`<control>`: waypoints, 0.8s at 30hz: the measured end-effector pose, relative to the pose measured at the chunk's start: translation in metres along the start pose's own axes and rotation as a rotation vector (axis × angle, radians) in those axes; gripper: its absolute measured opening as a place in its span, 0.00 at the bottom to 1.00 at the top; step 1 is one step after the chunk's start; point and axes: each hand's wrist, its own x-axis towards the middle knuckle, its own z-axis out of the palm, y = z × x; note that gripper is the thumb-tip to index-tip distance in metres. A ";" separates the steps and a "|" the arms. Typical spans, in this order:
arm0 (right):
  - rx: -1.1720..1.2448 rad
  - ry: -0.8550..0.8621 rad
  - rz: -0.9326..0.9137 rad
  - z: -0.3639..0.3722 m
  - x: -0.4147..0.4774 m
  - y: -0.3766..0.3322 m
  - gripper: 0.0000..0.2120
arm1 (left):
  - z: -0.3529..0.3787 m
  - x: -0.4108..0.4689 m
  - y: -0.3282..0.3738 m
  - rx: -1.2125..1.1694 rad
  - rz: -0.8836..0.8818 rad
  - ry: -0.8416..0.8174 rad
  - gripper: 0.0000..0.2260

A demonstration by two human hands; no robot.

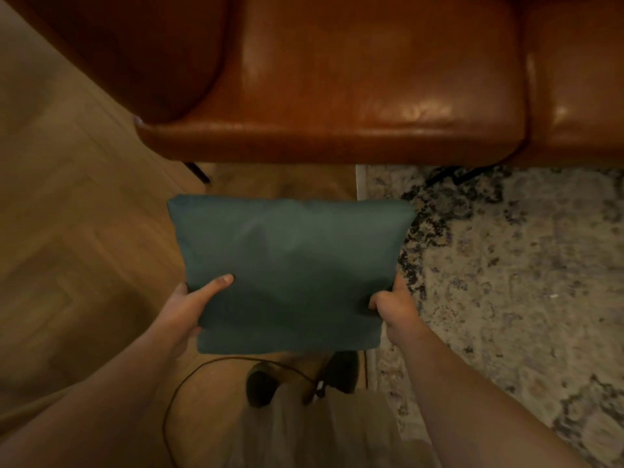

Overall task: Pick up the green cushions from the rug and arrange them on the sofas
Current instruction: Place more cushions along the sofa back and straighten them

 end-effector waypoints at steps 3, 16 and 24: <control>0.033 -0.029 -0.041 -0.021 -0.041 -0.040 0.47 | -0.009 -0.055 0.045 0.044 0.042 -0.033 0.24; 0.188 0.038 -0.403 -0.113 -0.232 -0.214 0.21 | -0.031 -0.248 0.243 -0.007 0.365 -0.049 0.41; 0.254 -0.082 -0.411 -0.184 -0.314 -0.281 0.31 | -0.053 -0.334 0.314 0.050 0.358 -0.035 0.46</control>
